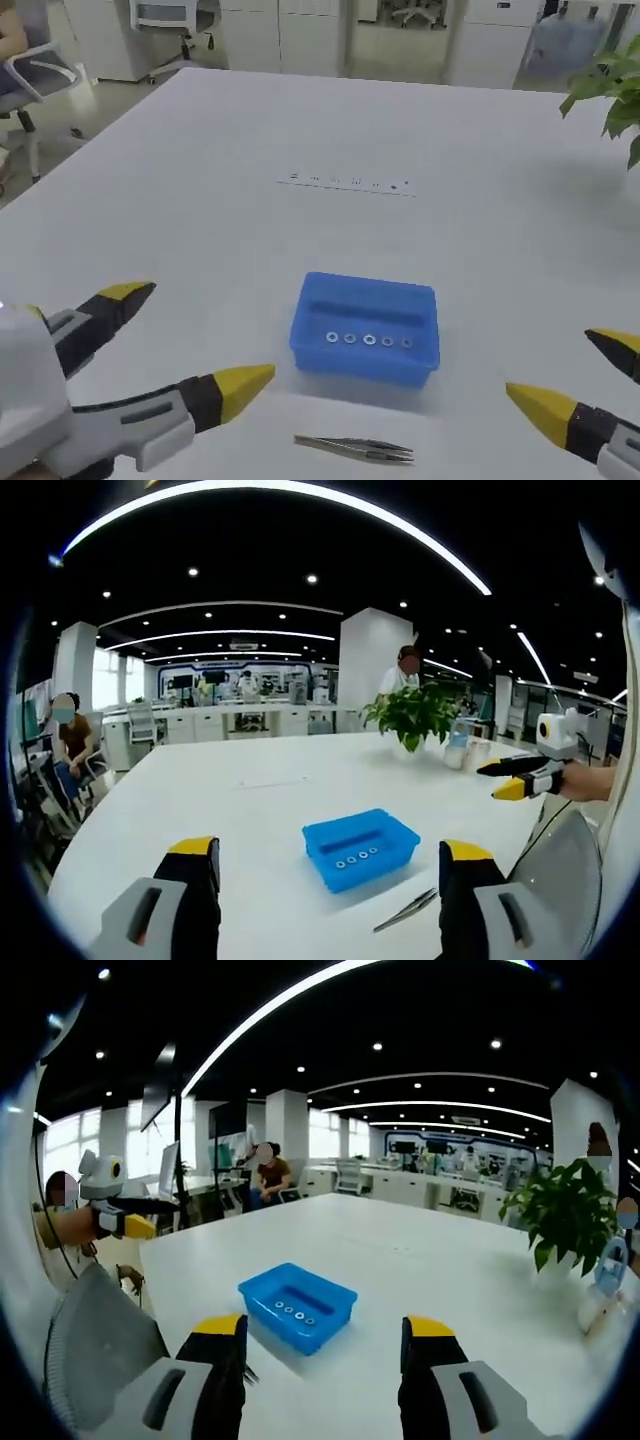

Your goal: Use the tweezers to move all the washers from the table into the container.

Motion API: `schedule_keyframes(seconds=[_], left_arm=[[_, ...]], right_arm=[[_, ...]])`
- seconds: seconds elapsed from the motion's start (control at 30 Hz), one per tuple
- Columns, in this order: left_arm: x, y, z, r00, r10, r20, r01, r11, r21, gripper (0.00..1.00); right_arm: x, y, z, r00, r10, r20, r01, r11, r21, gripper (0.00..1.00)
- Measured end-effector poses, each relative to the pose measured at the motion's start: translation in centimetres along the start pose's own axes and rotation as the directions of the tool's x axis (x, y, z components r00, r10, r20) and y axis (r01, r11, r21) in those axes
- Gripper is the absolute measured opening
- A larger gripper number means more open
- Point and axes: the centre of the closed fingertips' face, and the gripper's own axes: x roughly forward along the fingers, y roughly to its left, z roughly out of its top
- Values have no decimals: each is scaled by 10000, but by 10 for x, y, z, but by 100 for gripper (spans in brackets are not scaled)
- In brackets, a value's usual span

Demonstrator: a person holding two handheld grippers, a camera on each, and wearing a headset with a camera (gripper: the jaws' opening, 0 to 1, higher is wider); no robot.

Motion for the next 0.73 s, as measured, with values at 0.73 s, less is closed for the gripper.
schedule_keyframes(seconds=[0.73], left_arm=[[1, -6, 17, 9994, -73, 353, 73, 10000, 10, 99]], right_arm=[[-8, -19, 15, 9882, -1223, 921, 1128, 9884, 1014, 99]])
